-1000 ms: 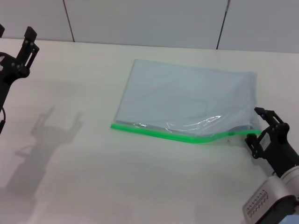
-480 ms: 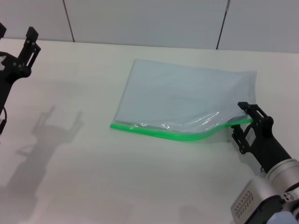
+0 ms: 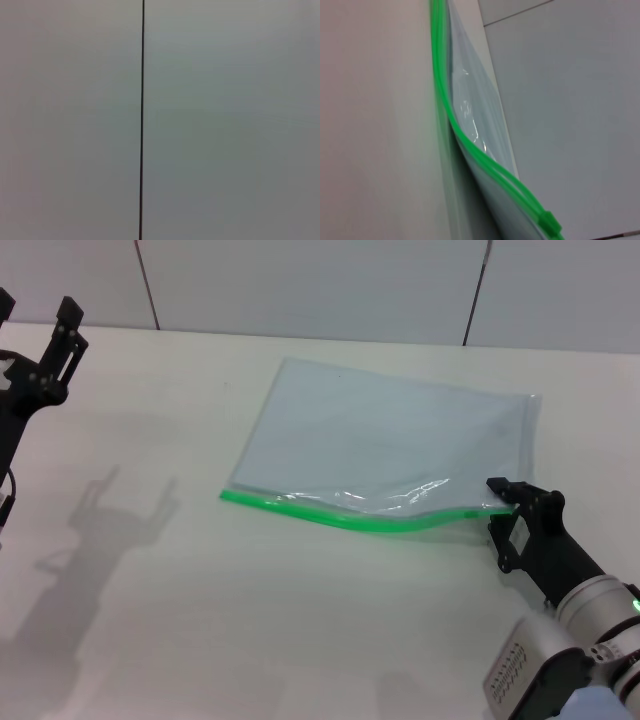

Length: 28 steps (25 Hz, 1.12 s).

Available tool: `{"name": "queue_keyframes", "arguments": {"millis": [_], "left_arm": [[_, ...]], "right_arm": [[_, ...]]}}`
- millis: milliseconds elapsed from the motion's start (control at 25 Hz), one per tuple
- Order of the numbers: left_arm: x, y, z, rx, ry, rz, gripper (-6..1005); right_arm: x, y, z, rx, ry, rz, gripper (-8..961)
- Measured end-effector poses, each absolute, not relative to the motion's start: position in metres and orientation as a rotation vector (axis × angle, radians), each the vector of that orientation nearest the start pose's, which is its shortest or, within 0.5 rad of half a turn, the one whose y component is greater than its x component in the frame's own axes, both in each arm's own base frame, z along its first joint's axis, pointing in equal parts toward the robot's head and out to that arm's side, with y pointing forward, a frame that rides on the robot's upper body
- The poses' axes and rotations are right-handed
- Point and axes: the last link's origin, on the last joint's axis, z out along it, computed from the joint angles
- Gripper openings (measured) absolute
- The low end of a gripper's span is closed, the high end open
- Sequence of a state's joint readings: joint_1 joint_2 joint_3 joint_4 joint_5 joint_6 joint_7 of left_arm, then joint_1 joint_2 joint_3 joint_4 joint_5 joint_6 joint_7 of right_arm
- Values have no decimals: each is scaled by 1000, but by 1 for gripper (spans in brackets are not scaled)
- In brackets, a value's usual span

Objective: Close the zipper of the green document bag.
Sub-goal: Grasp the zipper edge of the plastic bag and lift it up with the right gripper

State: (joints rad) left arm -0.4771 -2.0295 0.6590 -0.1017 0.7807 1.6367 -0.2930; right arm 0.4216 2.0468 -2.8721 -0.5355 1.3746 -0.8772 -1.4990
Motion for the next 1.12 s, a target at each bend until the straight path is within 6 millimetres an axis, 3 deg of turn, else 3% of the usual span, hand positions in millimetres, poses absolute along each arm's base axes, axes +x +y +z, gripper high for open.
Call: {"name": "queue_keyframes", "arguments": {"millis": [40,440,680,840,1120], "left_arm": [[-312,307,36,-1503,-317,-1003,772],[-311,308,35,-1514,-310,-998,772],[-310,313,29,-1560,-315,-979,771],[-296,325,7,-1742,-235,-897,770],[-281,334,-25,-1977,-118,-784,766]], "right_arm": [[289,296,-114,-1926,-635,-312,252],[280,297,-113,-1903,-656,-278,99],[270,298,-114,-1878,-713,-249,55],[260,299,-116,-1864,-742,-232,50],[226,305,-127,-1890,-774,-109,49]]}}
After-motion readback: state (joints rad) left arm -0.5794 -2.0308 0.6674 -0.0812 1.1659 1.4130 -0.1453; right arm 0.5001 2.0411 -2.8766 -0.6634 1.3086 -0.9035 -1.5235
